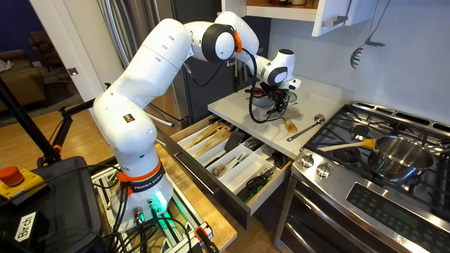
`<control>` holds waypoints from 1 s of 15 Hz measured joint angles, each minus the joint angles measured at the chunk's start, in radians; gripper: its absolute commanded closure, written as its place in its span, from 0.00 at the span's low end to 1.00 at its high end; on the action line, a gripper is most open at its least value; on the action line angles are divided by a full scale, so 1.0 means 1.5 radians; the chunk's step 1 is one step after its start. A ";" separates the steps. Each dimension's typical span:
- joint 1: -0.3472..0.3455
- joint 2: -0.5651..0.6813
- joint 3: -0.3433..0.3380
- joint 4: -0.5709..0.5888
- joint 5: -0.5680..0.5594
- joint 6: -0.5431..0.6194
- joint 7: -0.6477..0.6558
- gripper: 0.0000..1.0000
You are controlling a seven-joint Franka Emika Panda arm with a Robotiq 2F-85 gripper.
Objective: Pick up the potato peeler from the open drawer and put it on the kitchen counter
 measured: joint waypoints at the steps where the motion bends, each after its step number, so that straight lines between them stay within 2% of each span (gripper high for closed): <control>1: 0.000 0.005 0.002 0.008 0.000 0.000 -0.004 0.92; 4: -0.001 0.019 0.007 0.025 0.000 0.000 -0.020 0.92; 5: -0.001 0.024 0.009 0.030 0.000 0.000 -0.025 0.52; 12: -0.005 0.041 0.010 0.050 0.000 -0.006 -0.031 0.01; 15: -0.013 0.005 0.000 -0.009 -0.004 0.004 -0.055 0.00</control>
